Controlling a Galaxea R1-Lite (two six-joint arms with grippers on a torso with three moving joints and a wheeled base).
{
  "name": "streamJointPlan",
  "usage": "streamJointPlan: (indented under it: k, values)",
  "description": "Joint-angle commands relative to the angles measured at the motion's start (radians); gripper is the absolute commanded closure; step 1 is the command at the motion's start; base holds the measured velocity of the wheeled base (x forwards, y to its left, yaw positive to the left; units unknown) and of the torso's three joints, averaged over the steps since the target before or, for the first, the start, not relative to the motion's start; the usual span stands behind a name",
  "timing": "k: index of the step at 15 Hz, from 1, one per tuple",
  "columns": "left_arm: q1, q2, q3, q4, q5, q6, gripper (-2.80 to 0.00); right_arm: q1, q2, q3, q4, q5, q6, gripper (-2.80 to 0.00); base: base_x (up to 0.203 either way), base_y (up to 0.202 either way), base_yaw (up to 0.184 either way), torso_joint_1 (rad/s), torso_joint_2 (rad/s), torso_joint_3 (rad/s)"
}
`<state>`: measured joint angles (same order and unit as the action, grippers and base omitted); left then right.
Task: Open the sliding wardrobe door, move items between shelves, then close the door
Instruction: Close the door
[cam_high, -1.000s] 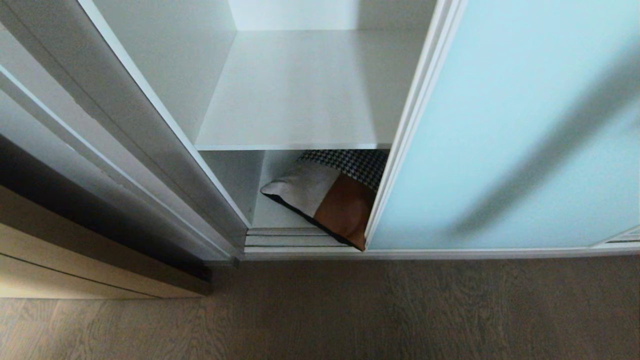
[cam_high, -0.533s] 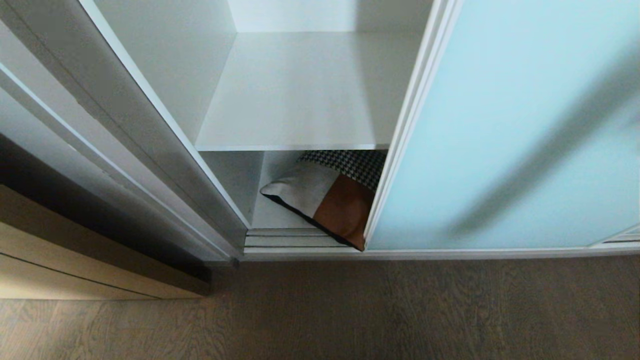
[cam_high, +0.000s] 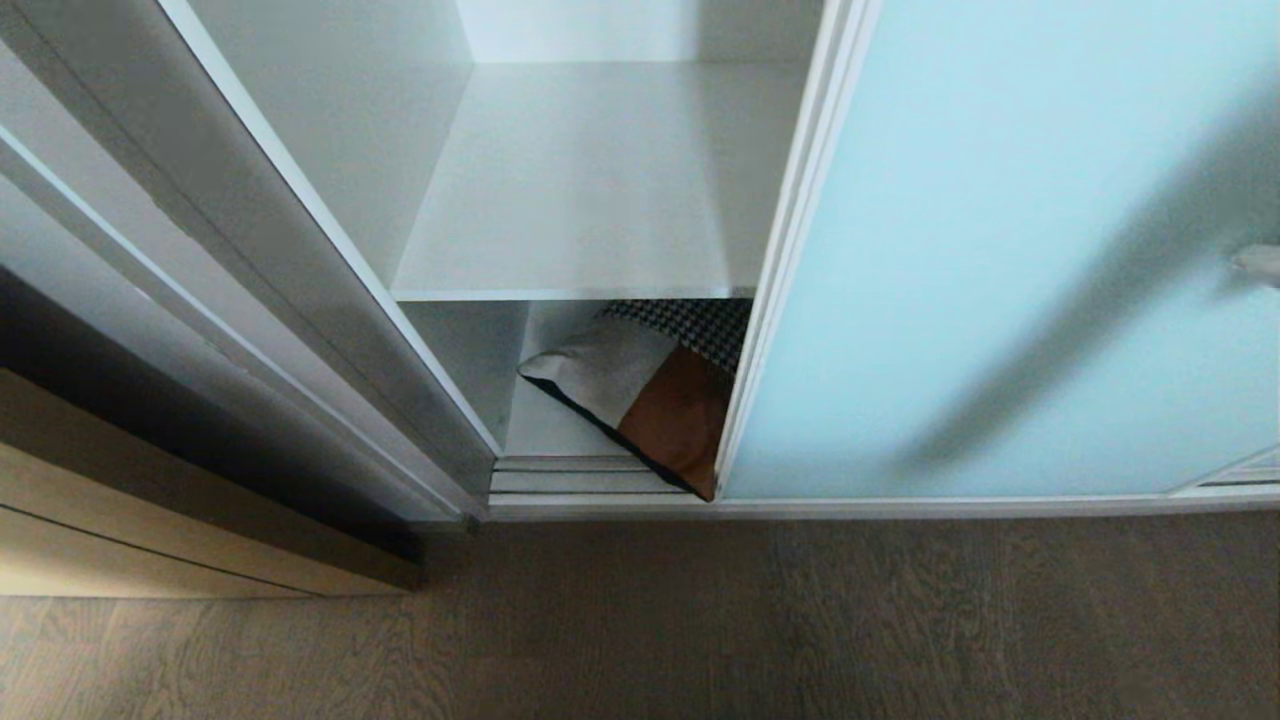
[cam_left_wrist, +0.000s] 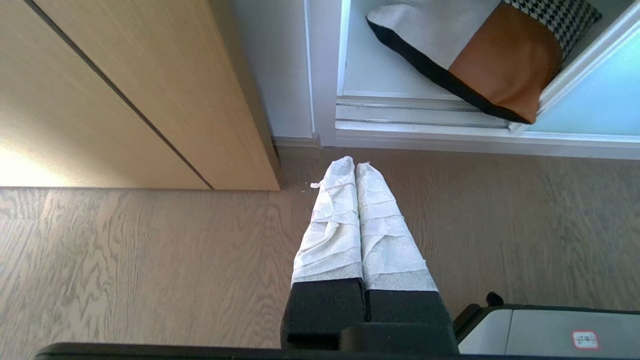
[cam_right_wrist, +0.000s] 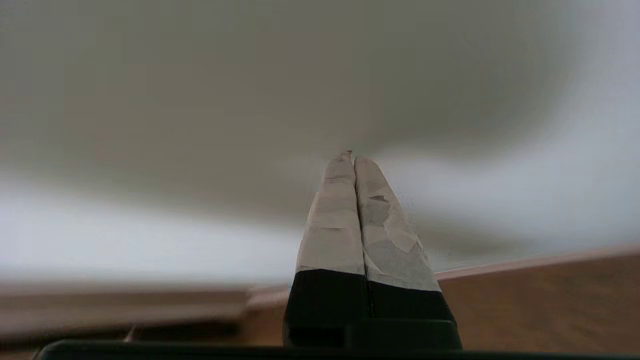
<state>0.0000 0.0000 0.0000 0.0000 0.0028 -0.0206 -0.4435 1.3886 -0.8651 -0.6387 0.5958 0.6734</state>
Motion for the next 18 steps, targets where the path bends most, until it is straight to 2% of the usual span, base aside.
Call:
streamJointPlan:
  k: [1, 6, 10, 12, 15, 18]
  values:
    - [0.000, 0.002, 0.002, 0.000, 0.000, -0.001, 0.00, 0.075, -0.100, 0.048, 0.000, 0.001, 0.002, 0.00, 0.000, 0.000, 0.000, 0.000, 0.00, 0.000]
    - [0.000, 0.002, 0.002, 0.000, 0.000, -0.001, 0.00, 0.202, -0.249, 0.131, 0.000, 0.027, -0.003, 0.00, 0.000, 0.000, 0.000, 0.000, 0.00, 0.000]
    - [0.000, 0.002, 0.002, 0.000, 0.000, -0.001, 0.00, 0.257, -0.398, 0.193, 0.001, 0.155, -0.001, 0.00, 0.000, 0.000, 0.000, 0.000, 0.00, 0.000]
    - [0.000, 0.002, 0.002, 0.000, 0.000, -0.001, 0.00, 0.314, -0.462, 0.216, 0.002, 0.180, -0.003, 0.00, 0.000, 0.000, 0.000, 0.000, 0.00, 0.000]
    - [0.000, 0.002, 0.002, 0.000, 0.000, -0.001, 0.00, 0.352, -0.507, 0.215, 0.088, 0.254, -0.004, 0.00, 0.000, 0.000, 0.000, 0.000, 0.00, 0.000]
    - [0.000, 0.002, 0.002, 0.000, 0.000, -0.001, 0.00, 0.384, -0.437, 0.165, 0.180, 0.227, -0.045, 0.00, 0.000, 0.000, 0.000, 0.000, 0.00, 0.000]
